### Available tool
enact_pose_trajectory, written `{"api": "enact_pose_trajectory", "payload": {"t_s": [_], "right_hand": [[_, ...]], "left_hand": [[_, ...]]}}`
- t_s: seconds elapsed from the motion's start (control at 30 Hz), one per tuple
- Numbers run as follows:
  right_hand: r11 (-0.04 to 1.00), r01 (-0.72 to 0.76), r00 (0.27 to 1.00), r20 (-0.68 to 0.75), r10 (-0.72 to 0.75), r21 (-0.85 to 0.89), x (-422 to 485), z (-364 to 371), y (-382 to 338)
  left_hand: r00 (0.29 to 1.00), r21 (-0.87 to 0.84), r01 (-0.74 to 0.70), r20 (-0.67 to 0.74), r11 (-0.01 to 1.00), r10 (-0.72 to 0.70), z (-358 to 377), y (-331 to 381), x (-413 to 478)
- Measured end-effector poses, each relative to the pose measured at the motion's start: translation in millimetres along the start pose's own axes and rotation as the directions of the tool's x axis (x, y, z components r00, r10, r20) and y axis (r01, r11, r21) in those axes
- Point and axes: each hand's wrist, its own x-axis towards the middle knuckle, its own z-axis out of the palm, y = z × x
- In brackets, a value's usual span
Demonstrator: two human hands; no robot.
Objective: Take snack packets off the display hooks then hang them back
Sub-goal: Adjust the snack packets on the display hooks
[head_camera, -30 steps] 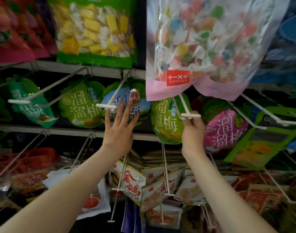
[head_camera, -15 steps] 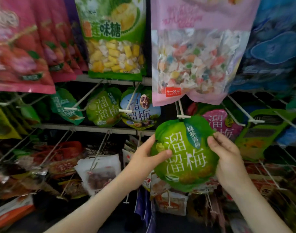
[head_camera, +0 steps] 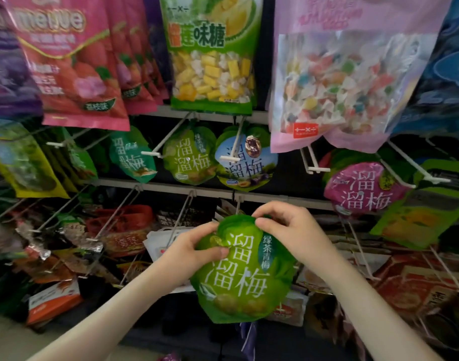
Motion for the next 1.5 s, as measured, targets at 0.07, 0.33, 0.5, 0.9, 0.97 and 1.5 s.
{"api": "enact_pose_trajectory", "payload": {"t_s": [0.07,0.33,0.5,0.9,0.97,1.5], "right_hand": [[0.999,-0.01,1.0,-0.013,0.009,-0.05,13.9,20.4,-7.3],[0.985,0.086,0.994,-0.047,-0.094,-0.15,69.9,101.1,-59.6],[0.991,0.117,0.989,-0.084,-0.121,-0.059,98.0,121.5,-88.4],[0.988,0.147,0.971,-0.198,-0.136,0.044,123.7,132.3,-87.7],[0.988,0.153,0.966,-0.218,-0.142,0.034,128.6,134.0,-83.9],[0.981,0.051,0.891,-0.436,-0.129,-0.186,224.1,133.5,-43.7]], "left_hand": [[0.999,-0.008,-0.009,-0.047,1.0,0.009,-18.3,1.1,-4.5],[0.975,-0.057,-0.1,-0.206,0.993,0.086,-96.8,9.7,-17.3],[0.962,-0.17,-0.132,-0.26,0.977,0.084,-129.0,28.4,-3.8],[0.915,-0.227,-0.169,-0.397,0.959,0.067,-143.2,32.1,31.3],[0.904,-0.214,-0.176,-0.422,0.961,0.071,-141.2,26.8,36.7],[0.811,0.909,-0.141,-0.121,0.392,0.573,-113.2,7.1,136.8]]}}
